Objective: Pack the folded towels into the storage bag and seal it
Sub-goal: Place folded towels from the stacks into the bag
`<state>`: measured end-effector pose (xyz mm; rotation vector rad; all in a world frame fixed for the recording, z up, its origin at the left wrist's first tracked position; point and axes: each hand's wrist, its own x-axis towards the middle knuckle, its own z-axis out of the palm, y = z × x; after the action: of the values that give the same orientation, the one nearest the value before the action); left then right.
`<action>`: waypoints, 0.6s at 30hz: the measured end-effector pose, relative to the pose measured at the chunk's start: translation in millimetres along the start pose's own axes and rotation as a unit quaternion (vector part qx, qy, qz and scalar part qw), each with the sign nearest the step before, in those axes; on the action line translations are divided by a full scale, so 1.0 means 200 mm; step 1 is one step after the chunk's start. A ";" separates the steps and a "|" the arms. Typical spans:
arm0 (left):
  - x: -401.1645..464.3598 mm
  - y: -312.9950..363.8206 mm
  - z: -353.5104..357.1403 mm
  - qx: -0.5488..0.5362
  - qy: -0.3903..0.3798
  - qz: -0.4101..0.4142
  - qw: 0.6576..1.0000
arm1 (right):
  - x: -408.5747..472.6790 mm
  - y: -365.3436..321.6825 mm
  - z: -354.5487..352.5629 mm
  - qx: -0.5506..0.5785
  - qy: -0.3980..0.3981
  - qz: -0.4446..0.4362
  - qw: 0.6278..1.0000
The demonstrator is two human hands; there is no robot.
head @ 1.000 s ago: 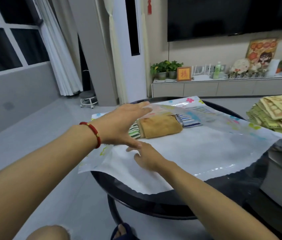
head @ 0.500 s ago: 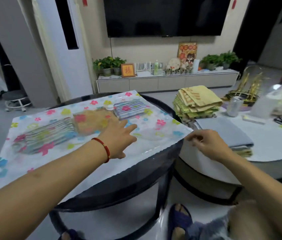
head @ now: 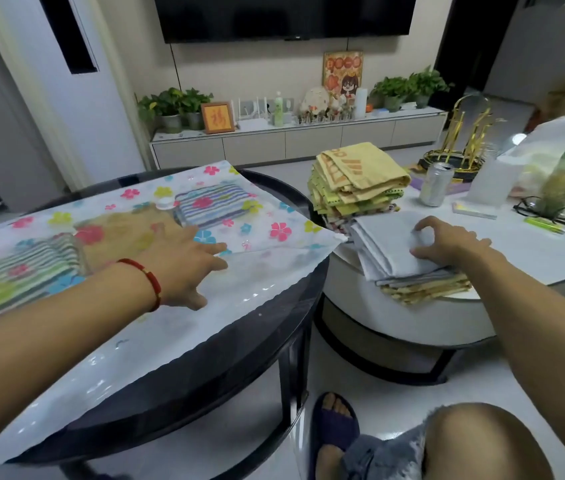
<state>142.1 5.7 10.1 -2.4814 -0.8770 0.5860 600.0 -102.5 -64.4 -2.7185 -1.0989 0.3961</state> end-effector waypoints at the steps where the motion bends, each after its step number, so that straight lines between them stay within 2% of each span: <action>1: 0.00 -0.01 0.00 -0.033 0.006 -0.002 0.999 | 0.01 0.00 -0.02 0.009 0.000 -0.009 1.000; 5: 0.01 -0.09 0.01 -0.170 0.056 -0.006 0.984 | 0.04 -0.01 -0.12 0.153 -0.093 -0.037 0.983; 8: 0.00 -0.17 0.01 -0.217 0.087 -0.006 0.972 | -0.01 0.00 -0.17 0.318 -0.198 -0.005 0.927; 10: -0.01 -0.22 -0.02 -0.216 0.114 -0.005 0.970 | -0.08 -0.01 -0.22 0.383 -0.223 -0.033 0.896; 13: -0.03 -0.31 -0.10 -0.191 0.139 -0.012 0.972 | -0.24 -0.07 -0.30 0.427 -0.248 -0.121 0.861; 18: -0.09 -0.43 -0.28 -0.106 0.124 -0.048 0.985 | -0.57 -0.35 -0.40 0.405 -0.402 -0.292 0.768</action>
<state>117.9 39.8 104.8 -2.6078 -0.9970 0.1519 501.4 -138.3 50.1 -1.3176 -1.3960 1.5515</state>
